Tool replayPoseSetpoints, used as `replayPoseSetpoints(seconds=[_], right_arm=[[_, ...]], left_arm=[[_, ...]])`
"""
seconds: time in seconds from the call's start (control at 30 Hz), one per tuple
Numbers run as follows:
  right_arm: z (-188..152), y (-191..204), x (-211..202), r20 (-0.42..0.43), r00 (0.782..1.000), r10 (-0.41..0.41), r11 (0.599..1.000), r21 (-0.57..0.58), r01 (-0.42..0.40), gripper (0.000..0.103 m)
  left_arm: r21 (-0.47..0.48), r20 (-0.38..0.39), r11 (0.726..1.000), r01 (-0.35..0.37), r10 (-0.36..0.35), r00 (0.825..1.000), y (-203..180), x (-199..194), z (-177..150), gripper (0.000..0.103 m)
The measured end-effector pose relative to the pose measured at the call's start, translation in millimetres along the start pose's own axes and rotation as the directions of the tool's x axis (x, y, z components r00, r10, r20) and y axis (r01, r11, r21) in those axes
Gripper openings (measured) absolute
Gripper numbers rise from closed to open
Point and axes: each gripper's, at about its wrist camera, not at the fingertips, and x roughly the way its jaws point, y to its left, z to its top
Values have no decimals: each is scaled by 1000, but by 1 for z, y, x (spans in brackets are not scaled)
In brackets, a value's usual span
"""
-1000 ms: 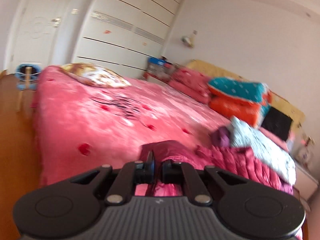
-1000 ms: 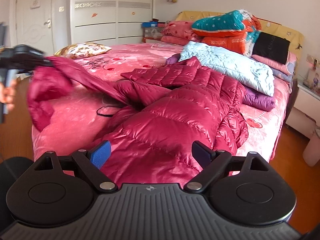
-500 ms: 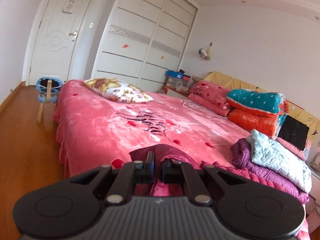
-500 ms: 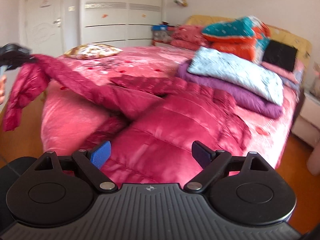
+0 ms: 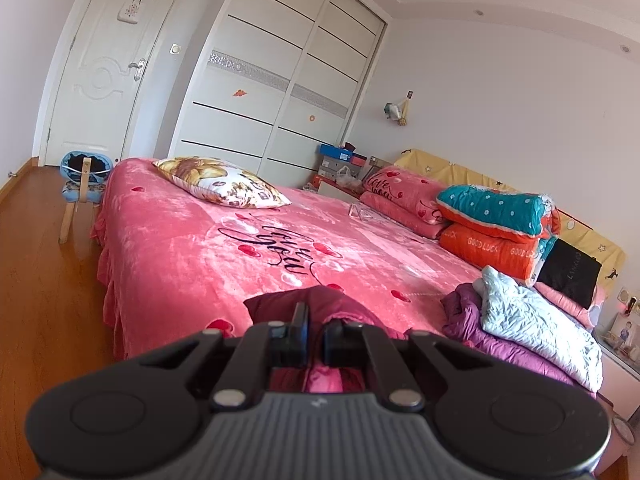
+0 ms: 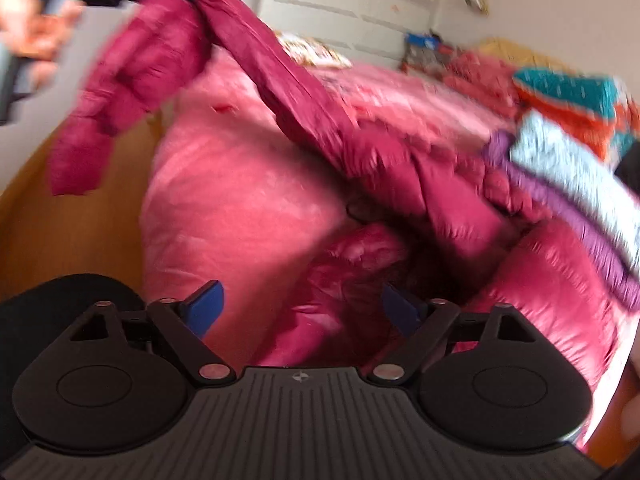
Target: Fold large clothes
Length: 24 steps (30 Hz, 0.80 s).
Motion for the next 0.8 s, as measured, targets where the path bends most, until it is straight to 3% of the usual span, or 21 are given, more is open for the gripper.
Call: replayPoseSetpoints(seconds=[0.07,0.17,0.3,0.47,0.53,0.8], right_arm=[[-1,-5,16,-38,999,-7,999,43,9,89],[-2,-6,32,-76,997,-8,997,73,14,87],[-8,7,49,-109,992,-62,998,16,64,79],[-12,0,44,-89,989,-121,993,5,122,23],[-14,-11,39,-81,989,-125,991,31,128,11],[-13,-41,-23,74,976,-205,976,97,197,5]], left_arm=[[0,-3,1000,0,0,1000,2,1,-2,4],[-1,-8,1000,1,-1,1000,2,3,-3,4],[-8,-10,1000,2,-2,1000,4,2,-2,4],[-28,-12,1000,1,-1,1000,4,1,-1,4],[-21,-5,1000,1,-1,1000,1,-2,1,5],[7,56,1000,20,-20,998,-12,-20,17,5]])
